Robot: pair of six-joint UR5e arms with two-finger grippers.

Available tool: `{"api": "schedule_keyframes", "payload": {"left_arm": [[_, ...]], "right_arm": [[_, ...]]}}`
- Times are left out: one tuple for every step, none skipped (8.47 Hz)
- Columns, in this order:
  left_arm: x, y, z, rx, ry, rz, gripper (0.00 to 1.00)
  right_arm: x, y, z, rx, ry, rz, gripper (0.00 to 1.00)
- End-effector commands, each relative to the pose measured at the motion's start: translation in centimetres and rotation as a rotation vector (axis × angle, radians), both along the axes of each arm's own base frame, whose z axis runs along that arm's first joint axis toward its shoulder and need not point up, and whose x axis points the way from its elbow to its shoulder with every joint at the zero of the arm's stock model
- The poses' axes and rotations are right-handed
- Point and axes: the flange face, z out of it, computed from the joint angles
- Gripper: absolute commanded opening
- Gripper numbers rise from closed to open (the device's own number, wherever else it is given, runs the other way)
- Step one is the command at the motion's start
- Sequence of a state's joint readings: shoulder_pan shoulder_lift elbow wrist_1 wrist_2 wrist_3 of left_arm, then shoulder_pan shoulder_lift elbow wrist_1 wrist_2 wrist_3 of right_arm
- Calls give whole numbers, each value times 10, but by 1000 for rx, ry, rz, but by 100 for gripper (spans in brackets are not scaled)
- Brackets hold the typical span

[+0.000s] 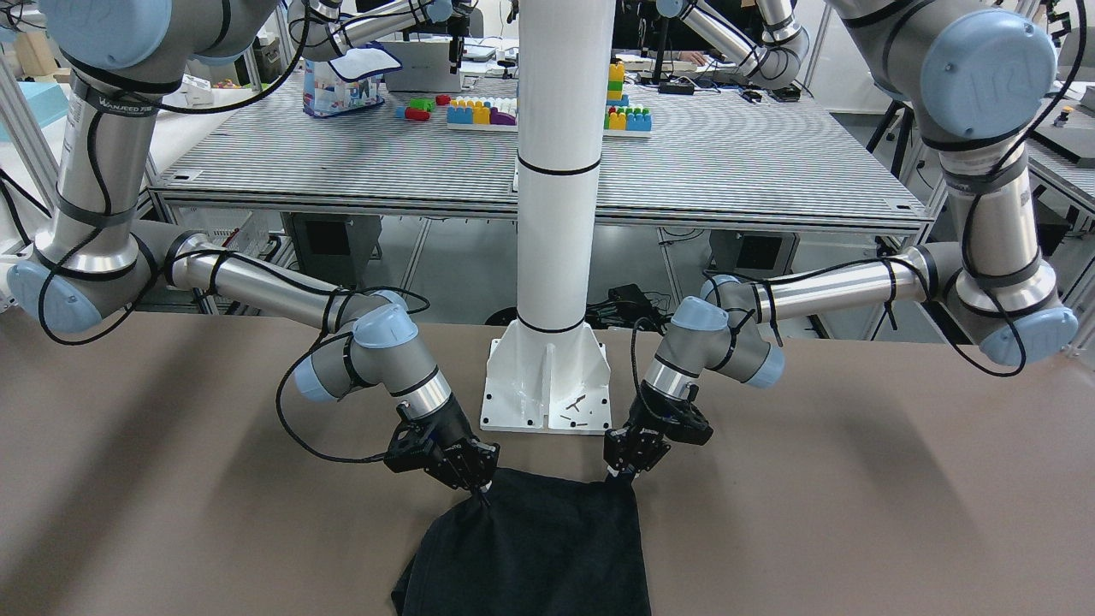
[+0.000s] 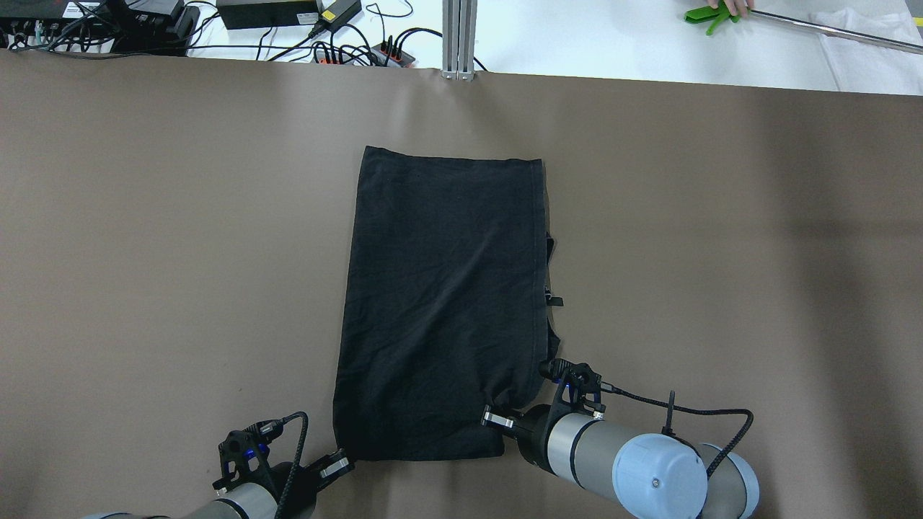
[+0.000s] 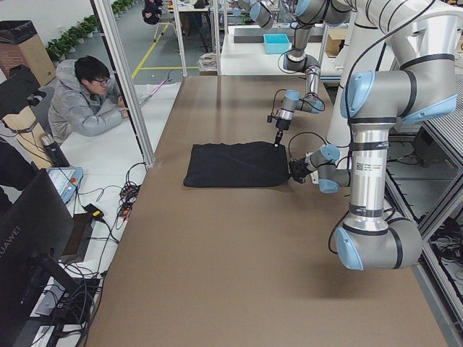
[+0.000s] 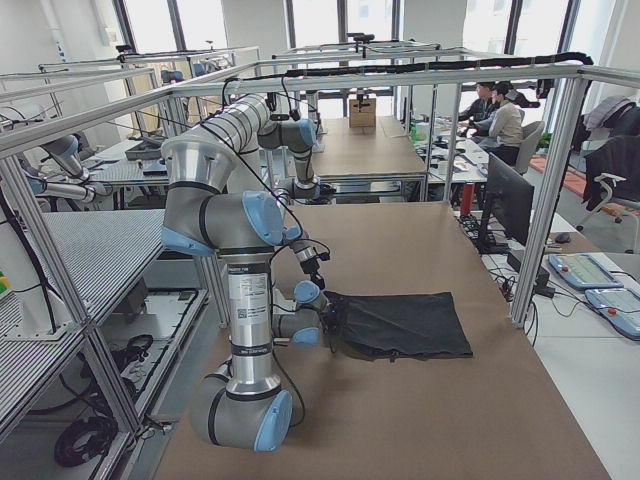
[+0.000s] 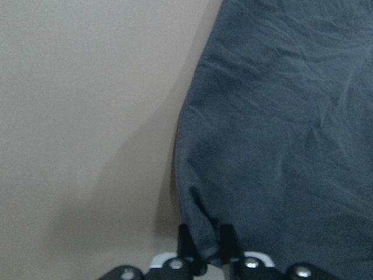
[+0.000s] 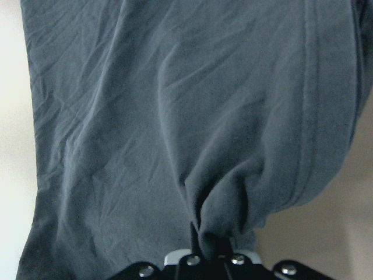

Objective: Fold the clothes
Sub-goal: 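Grasp the shirt's other near corner with the left gripper while the right holds, then lift both near corners and fold them away from the robot over the shirt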

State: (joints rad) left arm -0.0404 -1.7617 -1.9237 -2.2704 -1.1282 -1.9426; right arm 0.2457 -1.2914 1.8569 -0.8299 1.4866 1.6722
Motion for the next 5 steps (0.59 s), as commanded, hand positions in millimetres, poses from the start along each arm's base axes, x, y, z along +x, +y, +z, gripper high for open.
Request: {"api": "schedule_keyframes", "payload": {"left_arm": [[-42,2,-20,-1,39,26,0],[-59,4,-17,8,31,29,0],[-62,8,-24,22,40,38,0],[-66,28,-39,49,61,63,0],[-74,31,-50,71,77,57,0]], "right_arm": [[7,21,-16,11,-37,-42,0],[11,43,-32,18,-73,-82,0],[23,64,-32,18,-84,-118,0],[35,85,-44,17,-117,-154,0],[38,87,-47,8,-125,-155,0]]}}
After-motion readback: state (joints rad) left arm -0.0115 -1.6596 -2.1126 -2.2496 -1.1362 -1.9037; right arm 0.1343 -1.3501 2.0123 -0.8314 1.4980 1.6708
